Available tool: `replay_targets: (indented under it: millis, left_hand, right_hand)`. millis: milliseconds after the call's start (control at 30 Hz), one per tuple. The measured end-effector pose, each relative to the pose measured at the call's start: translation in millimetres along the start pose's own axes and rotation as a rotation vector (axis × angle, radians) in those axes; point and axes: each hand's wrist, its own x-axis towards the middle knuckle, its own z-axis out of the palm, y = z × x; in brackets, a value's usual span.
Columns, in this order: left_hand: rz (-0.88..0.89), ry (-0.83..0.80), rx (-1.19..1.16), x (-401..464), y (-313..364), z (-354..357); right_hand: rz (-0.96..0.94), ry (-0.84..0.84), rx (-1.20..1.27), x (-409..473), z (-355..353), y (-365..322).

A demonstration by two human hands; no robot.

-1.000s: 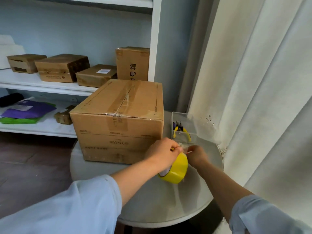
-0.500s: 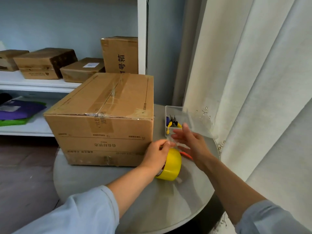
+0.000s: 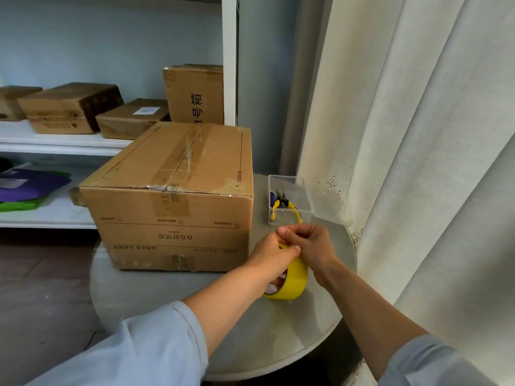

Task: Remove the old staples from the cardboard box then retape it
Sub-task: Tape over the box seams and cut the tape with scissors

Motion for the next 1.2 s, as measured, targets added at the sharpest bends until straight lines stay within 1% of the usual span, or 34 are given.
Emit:
replay_targets:
  millis: [100,200,300,367,433,533,567,600,667,733,800,867,967,1000,1100,1200]
  left_hand:
    - [0.006,-0.017,0.019,-2,4,0]
    - [0.001,-0.034,0.033,-1,11,0]
    - [-0.136,-0.079,-0.061,-4,13,-5]
    - [-0.191,-0.107,-0.147,-8,9,-10]
    - [-0.177,-0.098,-0.171,-10,1,-10]
    - [-0.091,-0.082,-0.104,-9,-10,-8]
    - [-0.071,-0.086,-0.095,-9,-12,-7]
    - [-0.056,-0.082,-0.097,-9,-13,-7]
    - [-0.071,-0.061,-0.142,-10,-15,-6]
    - [-0.115,-0.038,-0.153,-9,-17,-5]
    - [-0.136,-0.029,-0.093,-7,-23,-3]
    - [-0.147,-0.039,-0.044,-8,-26,-5]
    - [-0.143,-0.043,0.003,-8,-28,-15]
    - [-0.133,-0.046,0.012,-8,-27,-18]
    - [-0.135,-0.055,0.034,-8,-31,-28]
    - [-0.166,-0.112,0.066,-10,-36,-33]
  right_hand:
    - [-0.049,-0.014,-0.068,-1,0,-4]
    - [-0.11,0.049,-0.095,-1,-2,-8]
    - [-0.114,0.097,-0.116,-2,-3,-7]
    - [-0.088,0.1,-0.133,-2,-6,-5]
    - [-0.057,0.12,-0.141,-3,-10,-5]
    - [-0.038,0.184,-0.135,-4,-13,-9]
    - [-0.047,0.211,-0.18,-3,-13,-11]
    - [-0.067,0.244,-0.282,-1,-12,-13]
    - [-0.125,0.284,-0.603,3,-12,-20]
    - [-0.18,0.264,-0.927,6,-9,-25]
    - [-0.185,0.211,-1.149,8,-7,-22]
    - [-0.168,0.168,-1.234,11,-3,-14]
    - [-0.156,0.131,-1.215,19,4,-3]
    - [-0.16,0.107,-1.243,23,4,-1]
    - [-0.173,-0.025,-1.418,35,11,1]
    - [-0.155,-0.162,-1.558,42,13,-1]
